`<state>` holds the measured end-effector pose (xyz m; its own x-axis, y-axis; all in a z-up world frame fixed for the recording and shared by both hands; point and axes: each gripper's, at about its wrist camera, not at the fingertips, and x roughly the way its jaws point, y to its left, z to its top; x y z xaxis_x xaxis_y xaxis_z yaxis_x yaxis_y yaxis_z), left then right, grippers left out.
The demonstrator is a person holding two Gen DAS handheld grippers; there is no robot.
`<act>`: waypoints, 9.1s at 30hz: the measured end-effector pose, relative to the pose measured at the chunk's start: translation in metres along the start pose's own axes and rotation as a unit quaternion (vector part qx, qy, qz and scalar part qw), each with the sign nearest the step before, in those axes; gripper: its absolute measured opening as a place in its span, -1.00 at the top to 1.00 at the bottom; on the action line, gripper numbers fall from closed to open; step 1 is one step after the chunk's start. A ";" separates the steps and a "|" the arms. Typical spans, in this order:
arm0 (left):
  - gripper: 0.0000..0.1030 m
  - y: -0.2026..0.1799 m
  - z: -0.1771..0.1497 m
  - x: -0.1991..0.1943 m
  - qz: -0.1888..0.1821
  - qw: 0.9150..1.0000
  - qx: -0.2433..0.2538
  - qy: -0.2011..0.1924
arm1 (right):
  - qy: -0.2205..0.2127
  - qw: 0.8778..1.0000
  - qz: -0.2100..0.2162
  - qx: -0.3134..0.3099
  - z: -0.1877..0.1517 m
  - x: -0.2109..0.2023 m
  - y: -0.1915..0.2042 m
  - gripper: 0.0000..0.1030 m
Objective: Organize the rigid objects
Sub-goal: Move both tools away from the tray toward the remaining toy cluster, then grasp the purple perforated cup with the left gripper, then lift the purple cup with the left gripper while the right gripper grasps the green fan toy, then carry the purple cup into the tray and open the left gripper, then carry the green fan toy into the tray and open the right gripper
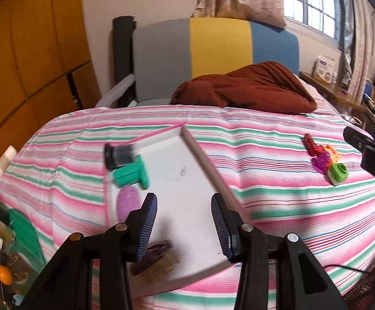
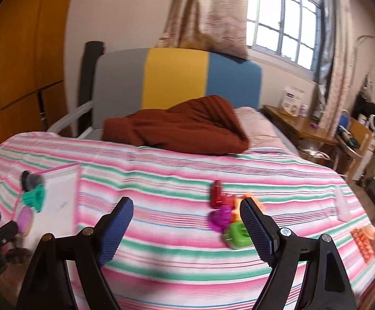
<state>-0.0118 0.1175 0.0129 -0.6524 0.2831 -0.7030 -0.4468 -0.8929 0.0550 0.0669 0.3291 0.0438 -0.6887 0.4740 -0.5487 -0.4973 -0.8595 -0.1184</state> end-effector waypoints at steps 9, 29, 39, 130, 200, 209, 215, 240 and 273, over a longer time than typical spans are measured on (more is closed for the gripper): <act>0.15 -0.046 0.012 0.007 -0.038 0.998 0.040 0.001 | 0.003 0.998 -0.057 0.019 0.005 0.013 -0.058 -0.67; 0.15 -0.131 0.036 0.041 -0.113 0.989 0.089 0.036 | 0.015 0.994 -0.101 0.040 0.005 0.054 -0.129 -0.71; 0.15 -0.189 0.045 0.075 -0.166 0.978 0.103 0.070 | 0.093 0.980 -0.102 0.146 -0.015 0.088 -0.188 -0.71; 0.35 -0.099 -0.006 0.006 -0.111 0.992 0.061 -0.006 | 0.255 0.959 0.056 0.110 -0.065 0.184 -0.121 -0.36; 0.18 0.065 0.042 0.073 -0.014 0.996 -0.081 0.038 | 0.247 0.967 0.027 0.050 -0.065 0.180 -0.110 -0.27; 0.18 0.050 0.000 0.028 0.007 0.998 -0.059 0.024 | 0.238 0.969 0.067 0.021 -0.065 0.172 -0.090 -0.27; 0.18 0.045 -0.009 0.008 0.008 0.999 -0.048 0.012 | 0.226 0.966 0.124 -0.030 -0.068 0.159 -0.055 -0.27; 0.18 0.067 -0.033 -0.008 0.007 0.997 -0.070 0.013 | 0.209 0.961 0.163 -0.082 -0.078 0.128 0.003 -0.27; 0.18 0.095 -0.048 -0.005 0.019 0.995 -0.099 0.026 | 0.122 0.932 0.319 -0.122 -0.012 0.044 0.146 -0.27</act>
<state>-0.0217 0.0144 -0.0118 -0.6315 0.2329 -0.7396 -0.2887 -0.9559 -0.0545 -0.0293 0.2225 -0.0073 -0.6472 -0.1796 -0.7409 0.1271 -0.9837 0.1274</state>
